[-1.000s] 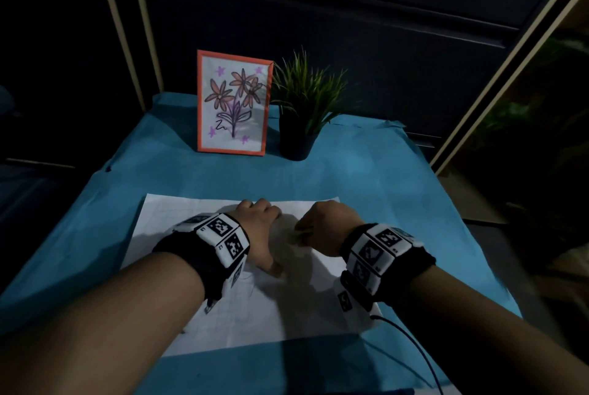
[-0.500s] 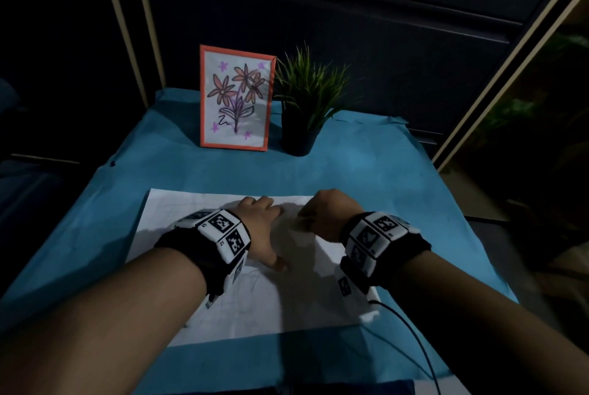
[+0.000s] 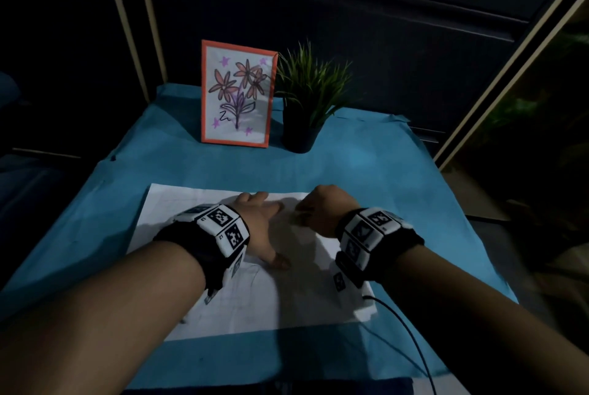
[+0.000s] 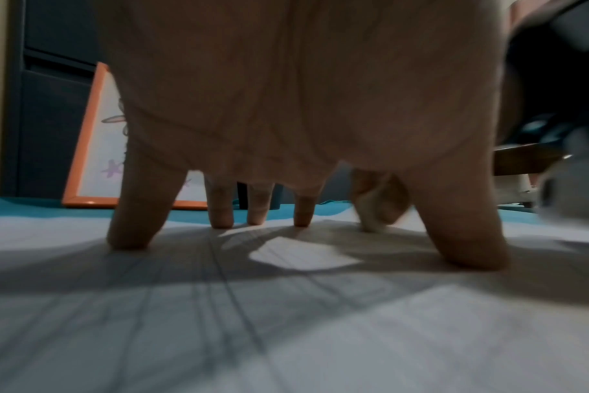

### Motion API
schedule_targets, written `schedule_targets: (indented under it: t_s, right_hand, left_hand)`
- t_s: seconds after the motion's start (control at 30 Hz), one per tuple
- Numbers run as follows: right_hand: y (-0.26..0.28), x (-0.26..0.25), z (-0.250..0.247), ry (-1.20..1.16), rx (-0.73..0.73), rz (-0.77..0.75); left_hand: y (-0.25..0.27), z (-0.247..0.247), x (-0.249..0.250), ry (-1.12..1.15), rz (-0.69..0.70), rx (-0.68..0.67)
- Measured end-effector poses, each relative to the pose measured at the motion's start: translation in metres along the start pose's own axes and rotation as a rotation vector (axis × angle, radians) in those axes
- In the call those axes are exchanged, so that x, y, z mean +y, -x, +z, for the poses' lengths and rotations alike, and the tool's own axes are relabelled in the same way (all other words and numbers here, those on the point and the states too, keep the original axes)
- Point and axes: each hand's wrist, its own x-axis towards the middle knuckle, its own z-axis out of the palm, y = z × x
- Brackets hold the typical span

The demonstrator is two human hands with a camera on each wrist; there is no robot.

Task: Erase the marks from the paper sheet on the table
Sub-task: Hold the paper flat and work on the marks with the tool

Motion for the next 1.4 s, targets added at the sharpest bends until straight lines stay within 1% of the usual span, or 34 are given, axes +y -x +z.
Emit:
schedule_targets:
  t_s: [0.07,0.13,0.27,0.33,0.47,0.5,0.57,0.63,0.73,0.8,0.93,1.1,1.2,1.3,1.4]
  right_hand:
    - [0.009,0.002,0.005,0.044,-0.064,-0.038]
    - [0.013,0.004,0.007,0.059,-0.083,-0.053]
    - [0.001,-0.002,-0.001,-0.021,0.03,0.015]
    - [0.001,-0.005,-0.001,-0.033,0.037,0.03]
    - [0.015,0.0,0.007,0.036,-0.085,-0.02]
    - [0.016,0.002,0.007,0.032,-0.095,-0.022]
    - [0.01,0.004,0.006,-0.013,-0.066,-0.007]
    - [-0.001,0.003,0.002,-0.047,-0.004,0.035]
    - [-0.017,-0.002,-0.003,-0.051,0.049,0.062]
    - [-0.019,-0.003,-0.003,-0.035,0.049,0.054]
    - [-0.014,0.002,0.0,0.019,0.004,0.02]
    - [-0.024,-0.004,-0.006,0.012,0.08,0.044]
    - [-0.023,-0.003,-0.003,0.017,0.075,0.044]
    - [-0.02,0.0,0.0,0.027,0.023,0.039]
    - [-0.022,0.0,-0.003,0.004,0.053,0.054]
  left_hand:
    - [0.0,0.0,0.001,-0.011,0.003,-0.002]
    - [0.0,0.0,0.001,-0.02,0.005,0.005]
    - [0.001,-0.001,0.001,-0.005,0.003,0.007]
    - [0.003,-0.001,0.002,-0.005,0.006,0.008]
    - [0.0,0.0,0.003,-0.011,0.009,0.009]
    - [0.0,0.0,0.002,-0.006,0.007,0.012]
    - [0.0,0.001,0.001,0.001,0.01,0.02]
    - [-0.001,0.002,0.001,-0.007,0.011,0.046]
    - [-0.003,0.007,0.0,-0.005,0.01,0.079]
    - [-0.004,0.008,-0.002,-0.002,0.013,0.094]
    - [-0.004,0.008,-0.001,-0.02,0.021,0.098]
    - [-0.002,0.005,-0.002,-0.017,0.014,0.091]
    - [-0.002,0.006,-0.001,-0.017,0.016,0.09]
    - [0.0,0.004,0.001,-0.032,0.019,0.081]
    - [-0.001,0.004,0.0,-0.024,0.015,0.073]
